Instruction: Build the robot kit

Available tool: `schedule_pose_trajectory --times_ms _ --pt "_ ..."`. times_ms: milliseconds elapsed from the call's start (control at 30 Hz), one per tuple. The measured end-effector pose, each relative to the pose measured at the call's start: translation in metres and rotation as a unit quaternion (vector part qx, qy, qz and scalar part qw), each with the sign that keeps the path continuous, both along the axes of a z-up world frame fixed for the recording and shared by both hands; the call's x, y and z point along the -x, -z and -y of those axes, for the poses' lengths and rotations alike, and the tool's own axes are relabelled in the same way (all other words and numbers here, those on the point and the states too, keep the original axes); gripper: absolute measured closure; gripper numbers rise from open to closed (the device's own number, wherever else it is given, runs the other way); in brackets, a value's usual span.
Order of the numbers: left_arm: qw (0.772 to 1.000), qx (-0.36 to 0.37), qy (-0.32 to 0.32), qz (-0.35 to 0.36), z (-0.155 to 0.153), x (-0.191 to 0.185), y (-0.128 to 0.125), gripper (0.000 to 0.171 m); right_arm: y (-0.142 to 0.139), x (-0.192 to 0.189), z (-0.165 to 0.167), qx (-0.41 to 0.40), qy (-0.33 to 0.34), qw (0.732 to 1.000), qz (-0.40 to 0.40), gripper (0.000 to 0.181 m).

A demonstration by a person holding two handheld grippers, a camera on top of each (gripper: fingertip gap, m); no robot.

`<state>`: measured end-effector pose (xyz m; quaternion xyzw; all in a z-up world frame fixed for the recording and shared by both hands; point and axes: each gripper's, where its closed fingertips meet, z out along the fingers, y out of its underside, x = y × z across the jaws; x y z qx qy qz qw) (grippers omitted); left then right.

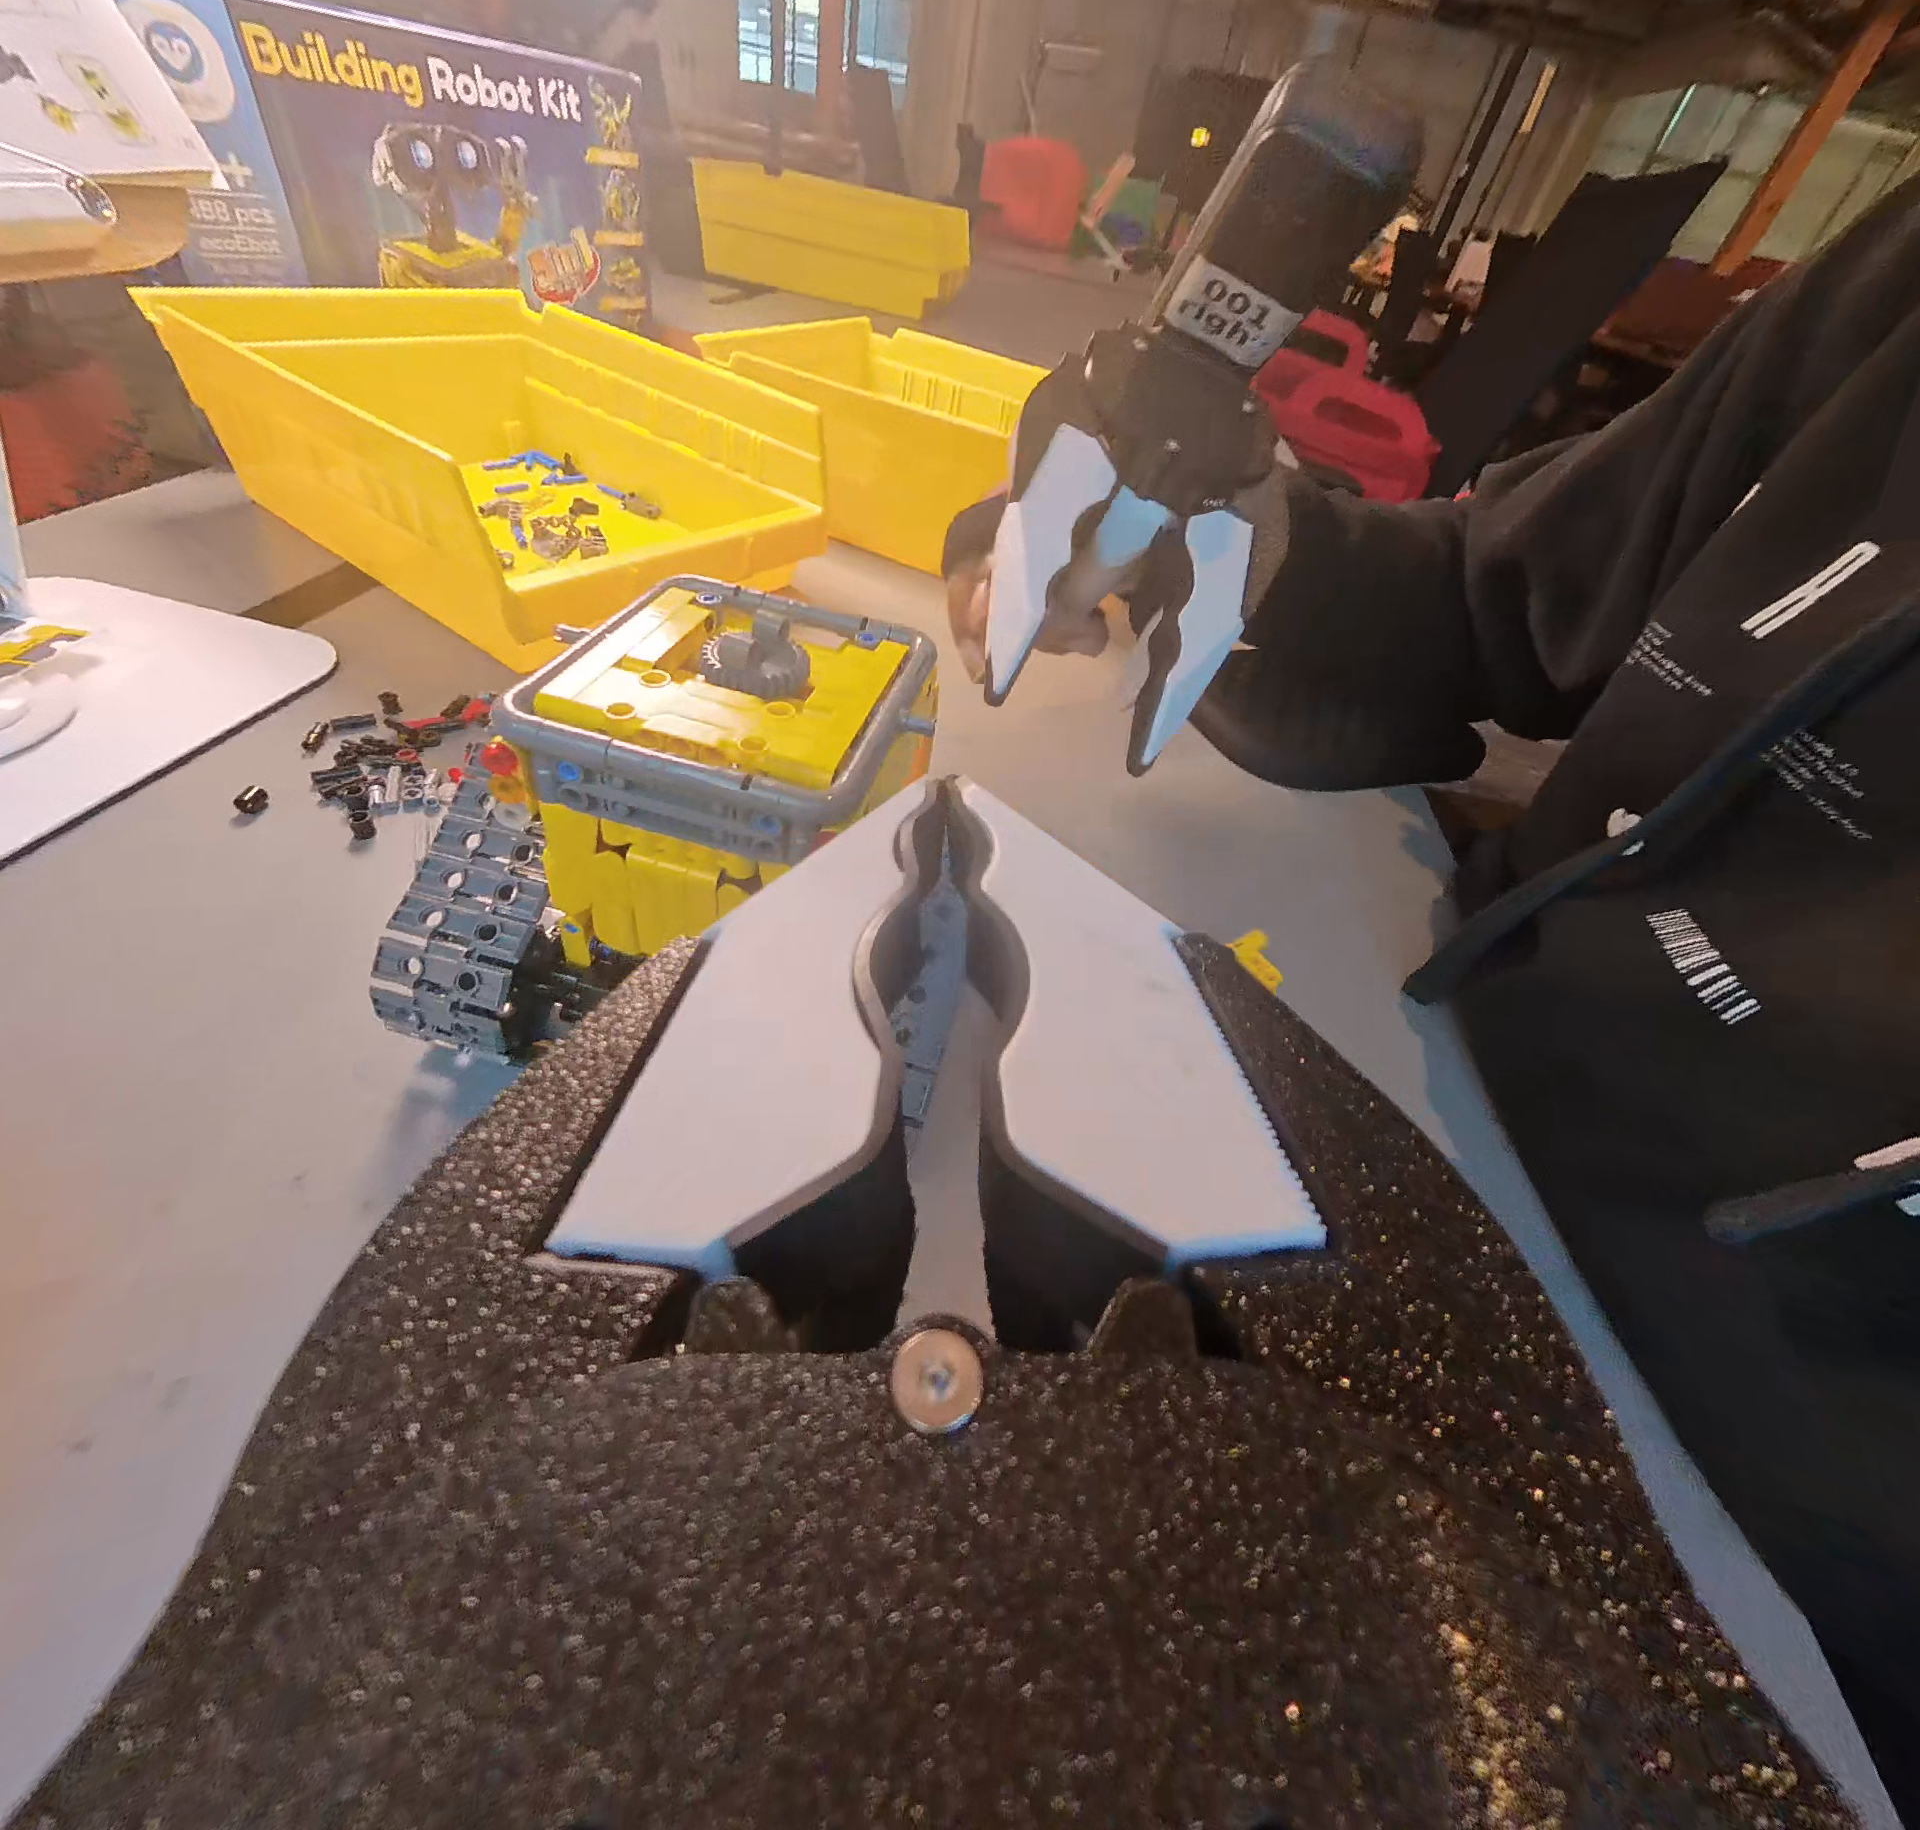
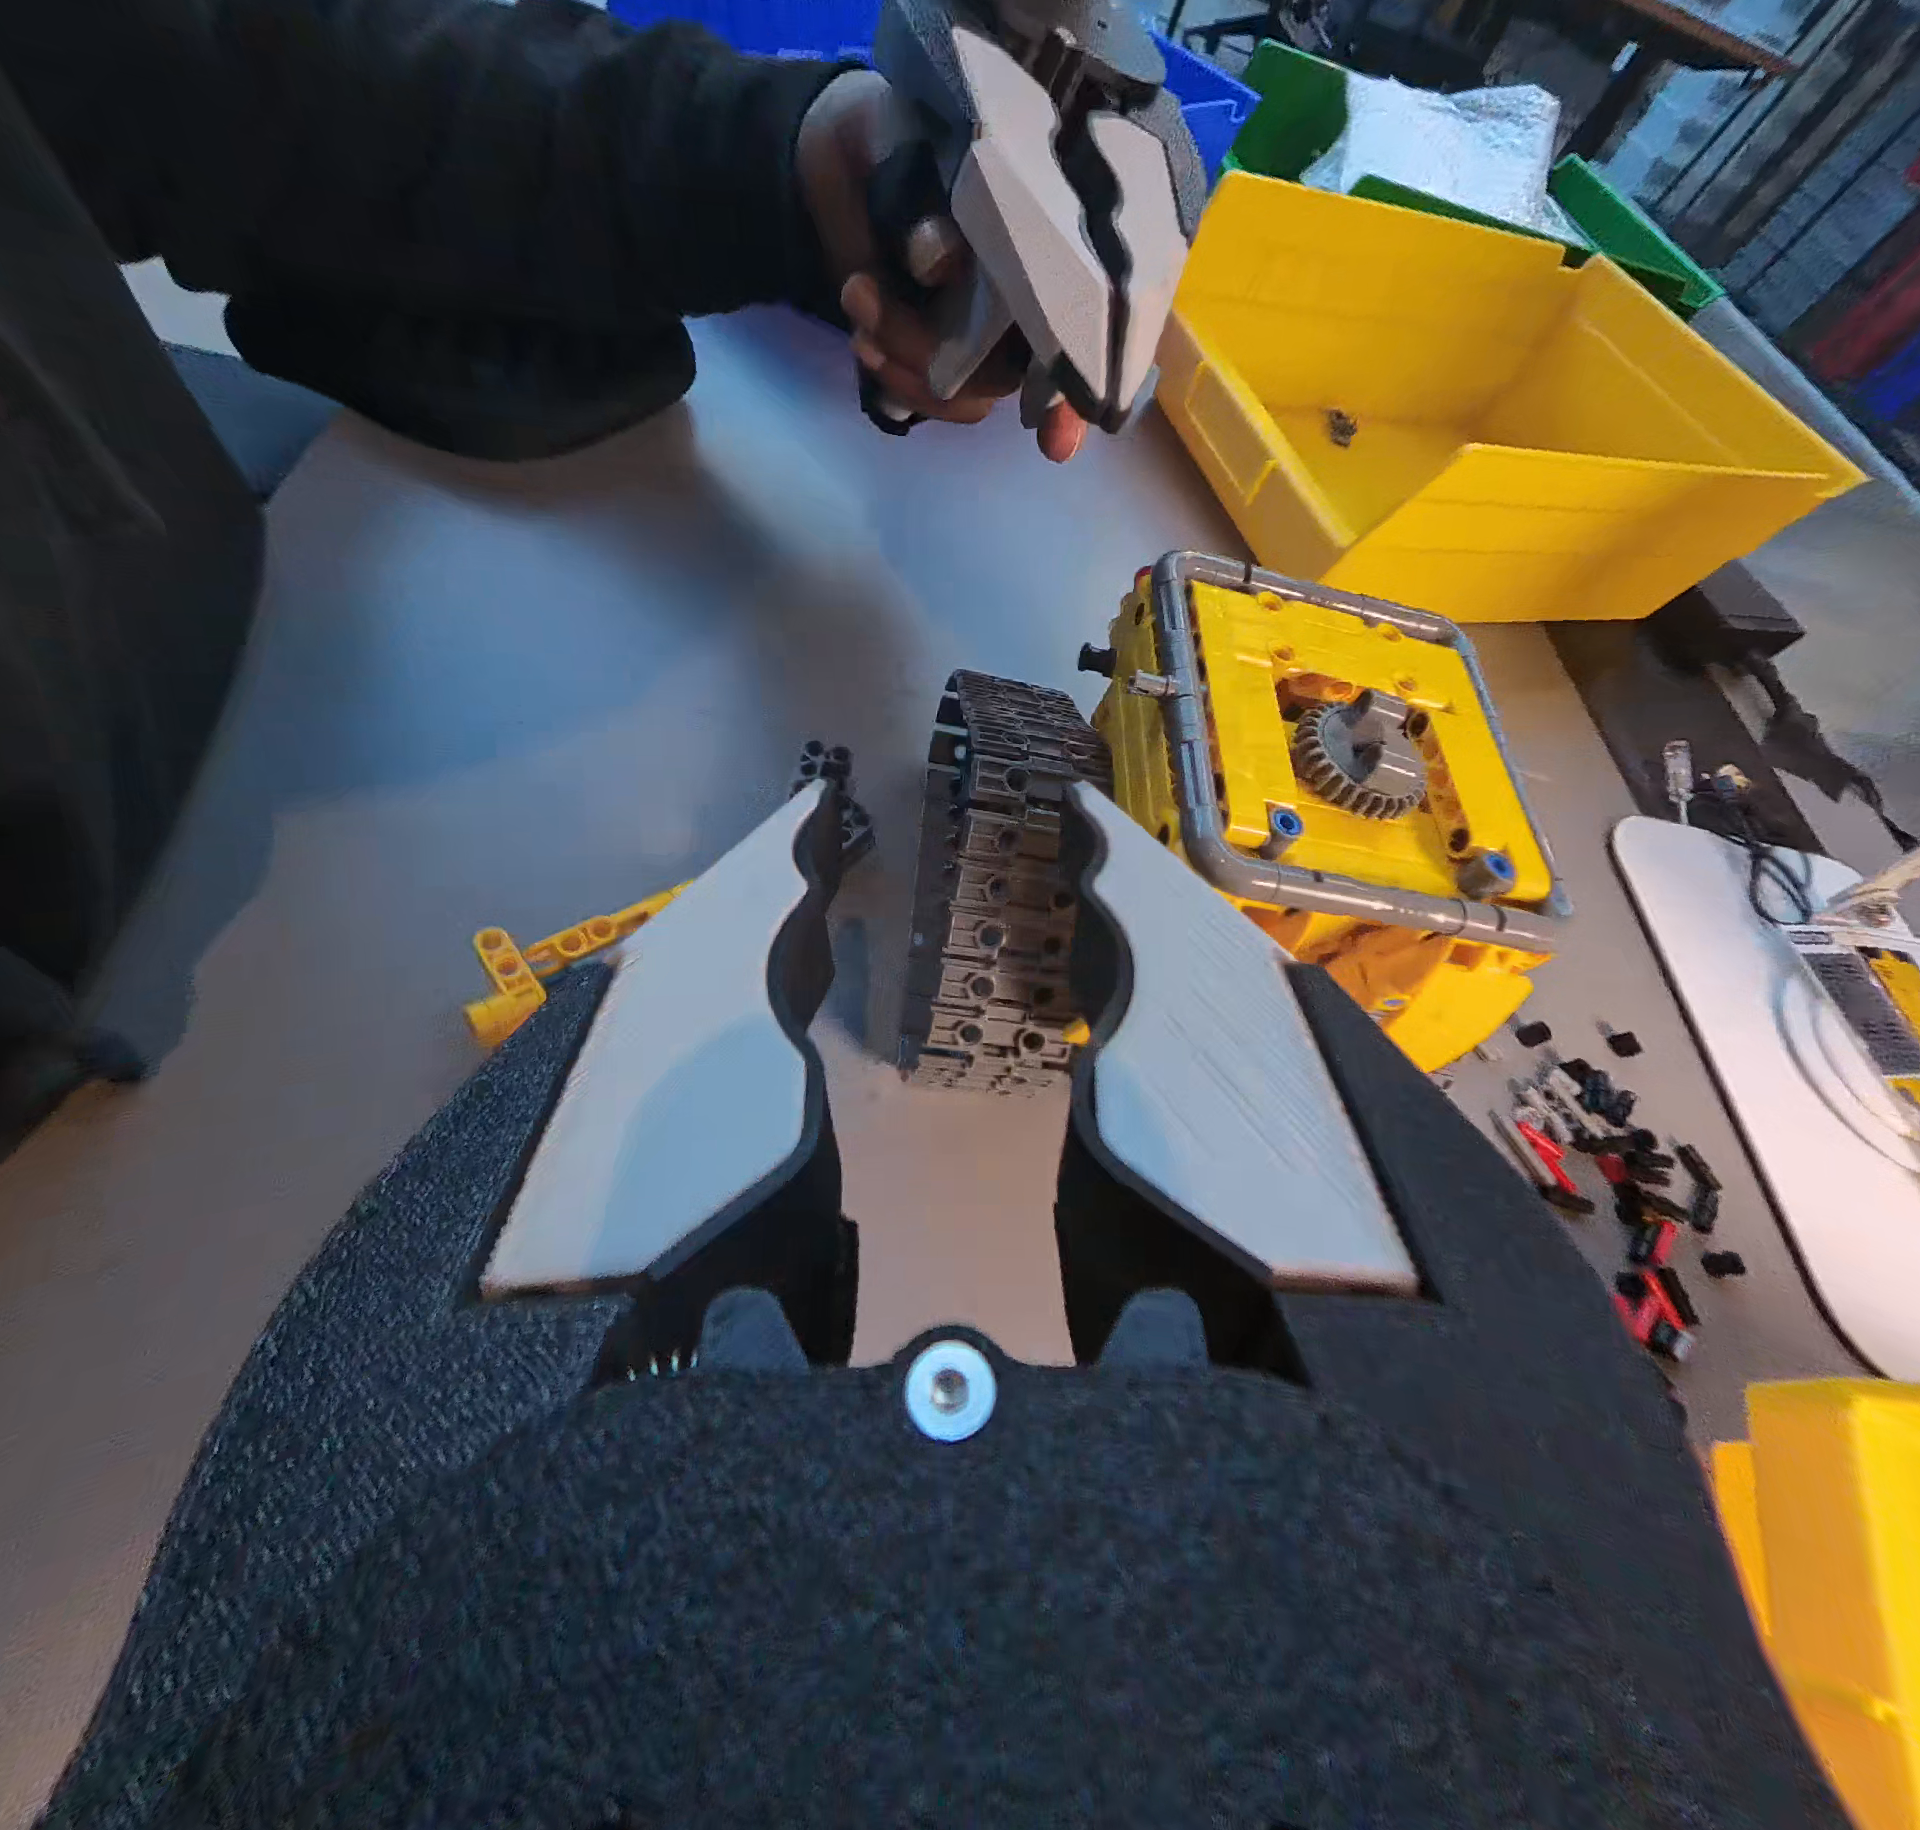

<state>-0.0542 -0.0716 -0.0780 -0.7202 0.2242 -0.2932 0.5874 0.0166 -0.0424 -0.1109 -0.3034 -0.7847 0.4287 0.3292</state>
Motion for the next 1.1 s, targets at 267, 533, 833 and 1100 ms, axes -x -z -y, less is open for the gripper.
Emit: schedule_pose_trajectory --times_ms 267,533,833,1100 --pt "0.996 0.036 0.042 -0.063 0.003 -0.024 0.032 0.157 0.058 -0.045 0.041 -0.059 -0.131 0.980 0.141 0.140" --pt "0.988 0.068 0.074 -0.113 0.006 -0.041 0.061 0.154 0.091 -0.048 0.082 -0.130 -0.188 0.962 0.148 0.124" --pt "0.986 0.041 0.101 -0.123 0.014 -0.055 0.057 0.134 0.014 -0.050 0.073 0.147 -0.210 0.963 0.089 0.154" --pt "0.984 0.016 0.110 -0.137 0.011 -0.080 0.060 0.123 -0.058 -0.056 0.031 0.422 -0.246 0.872 0.034 0.154"
